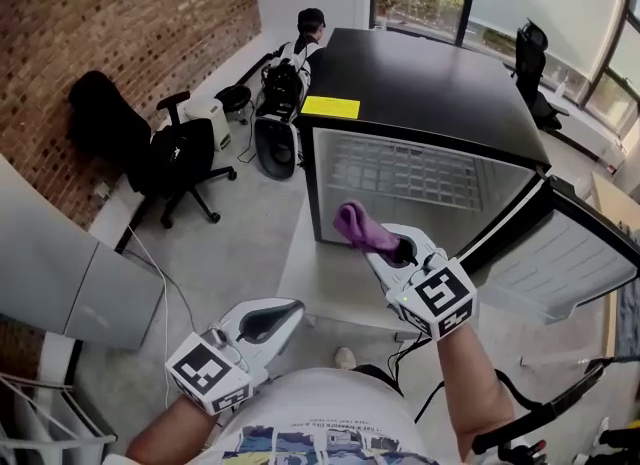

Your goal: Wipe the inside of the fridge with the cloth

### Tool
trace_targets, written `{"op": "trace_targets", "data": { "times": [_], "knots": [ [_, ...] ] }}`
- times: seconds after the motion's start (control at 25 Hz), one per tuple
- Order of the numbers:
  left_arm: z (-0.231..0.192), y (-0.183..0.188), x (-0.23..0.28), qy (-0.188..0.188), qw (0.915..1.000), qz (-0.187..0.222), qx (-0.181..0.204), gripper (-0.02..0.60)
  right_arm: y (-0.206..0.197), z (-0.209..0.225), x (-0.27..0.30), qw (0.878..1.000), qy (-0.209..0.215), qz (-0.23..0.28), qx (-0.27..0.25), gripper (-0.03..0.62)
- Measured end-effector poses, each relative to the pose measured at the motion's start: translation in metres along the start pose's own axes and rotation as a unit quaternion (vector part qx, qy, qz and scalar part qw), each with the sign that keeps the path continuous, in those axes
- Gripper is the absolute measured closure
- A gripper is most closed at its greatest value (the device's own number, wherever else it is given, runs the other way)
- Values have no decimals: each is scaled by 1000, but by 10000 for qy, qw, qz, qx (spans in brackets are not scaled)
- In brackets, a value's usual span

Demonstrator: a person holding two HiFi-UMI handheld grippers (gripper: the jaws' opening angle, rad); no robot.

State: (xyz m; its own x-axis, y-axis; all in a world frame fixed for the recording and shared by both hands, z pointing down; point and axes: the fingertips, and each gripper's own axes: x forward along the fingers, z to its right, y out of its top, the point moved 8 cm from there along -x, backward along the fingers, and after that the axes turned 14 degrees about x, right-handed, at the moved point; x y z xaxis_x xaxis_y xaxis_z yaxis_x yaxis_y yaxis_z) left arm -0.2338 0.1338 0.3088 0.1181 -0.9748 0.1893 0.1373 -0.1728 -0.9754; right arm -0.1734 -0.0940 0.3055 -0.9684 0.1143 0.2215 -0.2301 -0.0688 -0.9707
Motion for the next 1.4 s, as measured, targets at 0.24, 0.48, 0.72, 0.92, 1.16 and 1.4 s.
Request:
{"op": "trace_targets", "data": {
  "times": [0.24,0.48,0.72,0.92,1.16,1.4],
  "knots": [
    [-3,5,9,319,9995,-9,38,575,10,28,34,9989,416,-61,-221,542],
    [-4,7,13,570,9983,-56,57,575,15,54,67,9977,565,-172,-346,542],
    [-3,6,17,792,9968,-93,20,575,21,80,88,9975,497,-250,-437,542],
    [-2,7,21,872,9961,-116,-21,575,27,97,104,9981,287,-316,-453,542],
    [0,6,25,931,9956,-138,-52,575,32,120,121,9986,-10,-367,-374,542],
    [2,4,28,991,9949,-166,-87,575,40,143,137,9973,-436,-364,-468,542]
  ]
}}
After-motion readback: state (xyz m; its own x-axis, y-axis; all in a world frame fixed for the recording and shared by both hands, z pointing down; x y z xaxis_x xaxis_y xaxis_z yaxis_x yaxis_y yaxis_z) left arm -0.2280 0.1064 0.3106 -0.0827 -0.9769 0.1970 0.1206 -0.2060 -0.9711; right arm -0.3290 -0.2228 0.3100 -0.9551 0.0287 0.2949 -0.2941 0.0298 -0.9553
